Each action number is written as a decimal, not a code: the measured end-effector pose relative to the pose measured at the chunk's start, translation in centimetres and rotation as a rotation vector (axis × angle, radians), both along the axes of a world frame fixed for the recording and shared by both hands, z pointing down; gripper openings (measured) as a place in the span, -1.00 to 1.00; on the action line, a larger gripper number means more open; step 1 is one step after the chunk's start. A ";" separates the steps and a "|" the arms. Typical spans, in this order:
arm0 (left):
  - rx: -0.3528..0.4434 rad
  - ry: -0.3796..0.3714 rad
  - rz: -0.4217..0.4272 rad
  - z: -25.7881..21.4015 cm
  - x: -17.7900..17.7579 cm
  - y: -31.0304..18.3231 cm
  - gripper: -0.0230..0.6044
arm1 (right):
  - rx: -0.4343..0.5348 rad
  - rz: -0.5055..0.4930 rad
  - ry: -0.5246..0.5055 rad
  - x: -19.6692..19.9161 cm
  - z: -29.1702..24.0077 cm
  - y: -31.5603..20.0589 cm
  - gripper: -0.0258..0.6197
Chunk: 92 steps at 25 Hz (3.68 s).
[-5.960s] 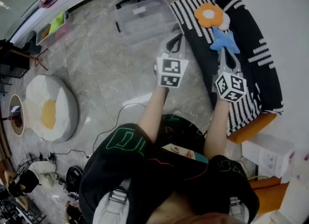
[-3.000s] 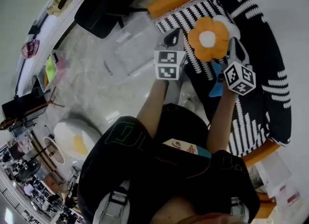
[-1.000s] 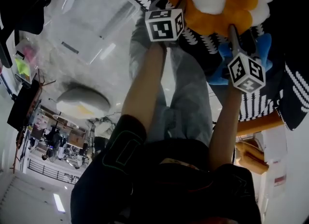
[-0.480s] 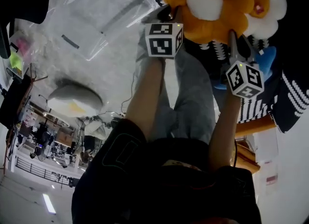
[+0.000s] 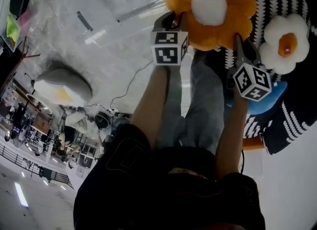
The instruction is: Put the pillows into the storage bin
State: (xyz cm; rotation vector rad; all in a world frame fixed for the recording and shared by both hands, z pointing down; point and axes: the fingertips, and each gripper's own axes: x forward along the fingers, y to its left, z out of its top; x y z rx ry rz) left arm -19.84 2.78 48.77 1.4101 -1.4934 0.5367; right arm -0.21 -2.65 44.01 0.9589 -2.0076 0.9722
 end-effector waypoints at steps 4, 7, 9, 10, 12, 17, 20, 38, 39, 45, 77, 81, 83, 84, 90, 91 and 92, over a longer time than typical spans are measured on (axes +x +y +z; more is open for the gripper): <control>-0.021 -0.030 -0.095 0.5 -5.8 2.3 -0.65 | -0.033 -0.101 -0.007 -6.1 2.2 0.2 -0.72; -0.040 -0.048 -0.149 0.9 -9.6 3.8 -0.65 | -0.060 -0.179 0.000 -10.4 3.8 0.3 -0.71; -0.046 -0.060 -0.175 1.3 -12.0 4.6 -0.65 | -0.067 -0.235 0.008 -13.2 4.8 0.3 -0.70; -0.047 -0.067 -0.187 1.6 -13.3 5.0 -0.64 | -0.067 -0.263 0.012 -14.7 5.3 0.3 -0.70; -0.052 -0.081 -0.212 2.1 -15.6 5.7 -0.64 | -0.063 -0.315 0.022 -17.4 6.2 0.3 -0.69; -0.056 -0.117 -0.286 2.8 -20.0 7.2 -0.63 | -0.041 -0.415 0.032 -22.8 7.4 0.5 -0.68; -0.046 -0.140 -0.318 2.4 -21.3 7.4 -0.61 | -0.002 -0.425 0.033 -24.4 7.1 -0.4 -0.64; -0.001 -0.004 -0.099 0.6 -14.8 2.1 -0.89 | 0.014 -0.125 0.088 -15.7 4.5 -1.3 -0.89; 0.011 0.005 -0.056 0.1 -13.5 1.2 -0.89 | 0.020 -0.095 0.081 -14.6 4.0 -1.4 -0.91; 0.075 0.109 0.039 -2.3 -6.7 -2.7 -0.89 | 0.013 0.121 0.054 -8.2 2.9 -1.2 -0.91; 0.151 0.014 0.637 -2.8 34.4 -12.3 -0.60 | 0.064 0.793 0.221 36.1 1.7 0.9 -0.47; 0.114 -0.053 0.639 -0.6 35.2 -13.4 -0.10 | 0.049 0.782 0.204 38.2 3.3 -0.1 -0.28; 0.090 -0.088 0.627 0.6 35.2 -13.7 -0.07 | 0.041 0.773 0.187 38.9 4.1 -0.7 -0.21; 0.077 -0.092 0.619 1.2 35.3 -13.8 -0.07 | 0.037 0.764 0.178 39.1 4.5 -1.1 -0.19; 0.026 -0.120 0.587 4.6 36.0 -13.9 -0.32 | -0.020 0.717 0.145 38.2 7.5 -2.3 -0.17; 0.024 -0.132 0.594 4.9 36.2 -14.1 -0.36 | -0.028 0.720 0.129 38.1 7.8 -2.5 -0.23; 0.024 -0.138 0.601 5.0 36.4 -14.3 -0.39 | -0.032 0.718 0.118 38.1 7.9 -2.7 -0.25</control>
